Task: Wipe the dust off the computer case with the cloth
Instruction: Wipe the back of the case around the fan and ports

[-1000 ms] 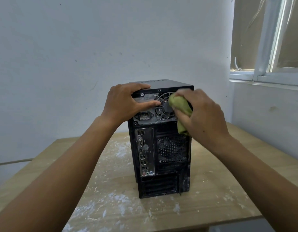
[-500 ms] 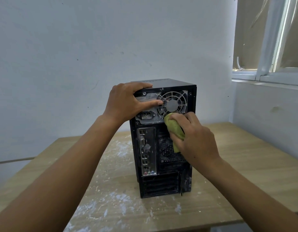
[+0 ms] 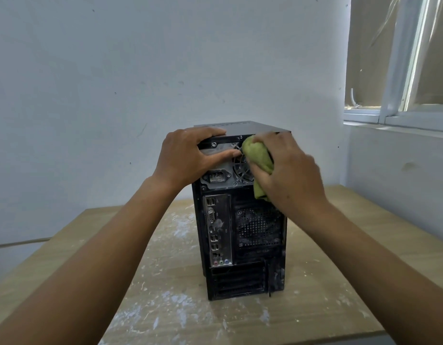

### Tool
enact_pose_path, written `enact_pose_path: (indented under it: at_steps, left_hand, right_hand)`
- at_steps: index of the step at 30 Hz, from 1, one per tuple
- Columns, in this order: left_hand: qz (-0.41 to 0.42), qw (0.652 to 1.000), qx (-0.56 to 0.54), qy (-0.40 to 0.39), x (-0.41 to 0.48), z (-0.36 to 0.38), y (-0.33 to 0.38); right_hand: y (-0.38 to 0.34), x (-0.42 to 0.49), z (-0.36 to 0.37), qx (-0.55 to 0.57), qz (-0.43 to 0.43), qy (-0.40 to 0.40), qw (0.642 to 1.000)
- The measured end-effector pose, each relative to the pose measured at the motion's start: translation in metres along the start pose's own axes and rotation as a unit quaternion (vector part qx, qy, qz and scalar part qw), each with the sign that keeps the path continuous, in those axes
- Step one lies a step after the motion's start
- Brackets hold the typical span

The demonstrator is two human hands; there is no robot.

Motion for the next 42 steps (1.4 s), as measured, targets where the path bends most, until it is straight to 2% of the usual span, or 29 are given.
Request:
enact_pose_path:
  at_steps: [12, 24, 28, 31, 37, 42]
  left_hand:
    - [0.001, 1.0, 0.001, 0.002, 0.0, 0.0, 0.001]
    - [0.003, 1.0, 0.0, 0.0, 0.0, 0.001, 0.0]
    - [-0.001, 1.0, -0.008, 0.005, 0.001, 0.0, -0.001]
    - [0.004, 1.0, -0.003, 0.006, 0.0, 0.001, -0.001]
    - [0.009, 1.0, -0.006, 0.001, 0.0, 0.001, -0.003]
    - [0.01, 1.0, -0.012, -0.009, 0.0, 0.0, -0.001]
  right_hand:
    - [0.002, -0.065, 0.045, -0.004, -0.052, -0.122, 0.991]
    - [0.002, -0.028, 0.023, 0.039, -0.03, -0.109, 0.993]
    - [0.003, -0.007, 0.003, 0.093, -0.005, -0.02, 0.995]
    - [0.004, 0.007, -0.006, 0.071, 0.009, 0.027, 0.997]
    - [0.001, -0.01, 0.011, 0.041, -0.007, 0.017, 0.999]
    - [0.002, -0.035, 0.028, 0.002, -0.021, -0.03, 0.999]
Point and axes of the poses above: each hand's wrist, its own x-axis towards the middle knuckle, its own z-axis out of the palm, y = z × x, the point moved 7 cm from there along x, towards the middle knuckle
